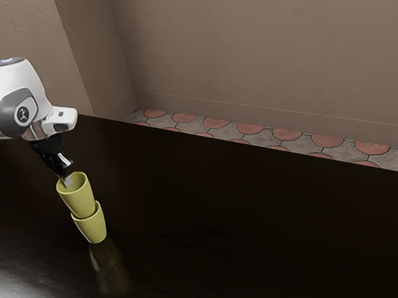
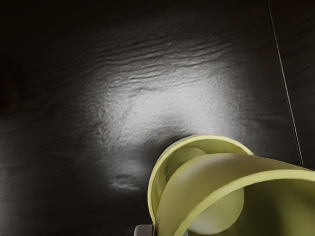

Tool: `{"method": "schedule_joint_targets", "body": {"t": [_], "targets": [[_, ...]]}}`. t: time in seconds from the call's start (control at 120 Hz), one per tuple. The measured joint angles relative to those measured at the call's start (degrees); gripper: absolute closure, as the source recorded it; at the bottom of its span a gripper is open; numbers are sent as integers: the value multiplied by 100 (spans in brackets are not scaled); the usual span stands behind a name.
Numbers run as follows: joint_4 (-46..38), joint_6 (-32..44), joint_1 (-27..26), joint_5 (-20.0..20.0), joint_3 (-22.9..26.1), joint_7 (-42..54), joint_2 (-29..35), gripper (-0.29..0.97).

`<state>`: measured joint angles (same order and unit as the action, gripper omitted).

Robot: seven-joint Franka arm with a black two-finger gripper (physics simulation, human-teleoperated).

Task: Place the left cup onto the right cup

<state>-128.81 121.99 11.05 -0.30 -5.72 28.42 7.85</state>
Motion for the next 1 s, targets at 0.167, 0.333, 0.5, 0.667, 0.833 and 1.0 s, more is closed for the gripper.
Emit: {"method": "schedule_joint_targets", "body": {"t": [0.167,0.333,0.5,0.667,0.833,1.0], "targets": [[2,0,29,-10,-6,1,-118,73],[-4,-10,56,-39,-8,24,-159,38],[26,-19,57,-52,-8,41,-142,18],[544,-258,-6,-101,0,39,-151,10],[1507,-1070,-24,-238,45,-146,-166,6],[2728,-2080,-11,-377,93,-546,-239,4]]}}
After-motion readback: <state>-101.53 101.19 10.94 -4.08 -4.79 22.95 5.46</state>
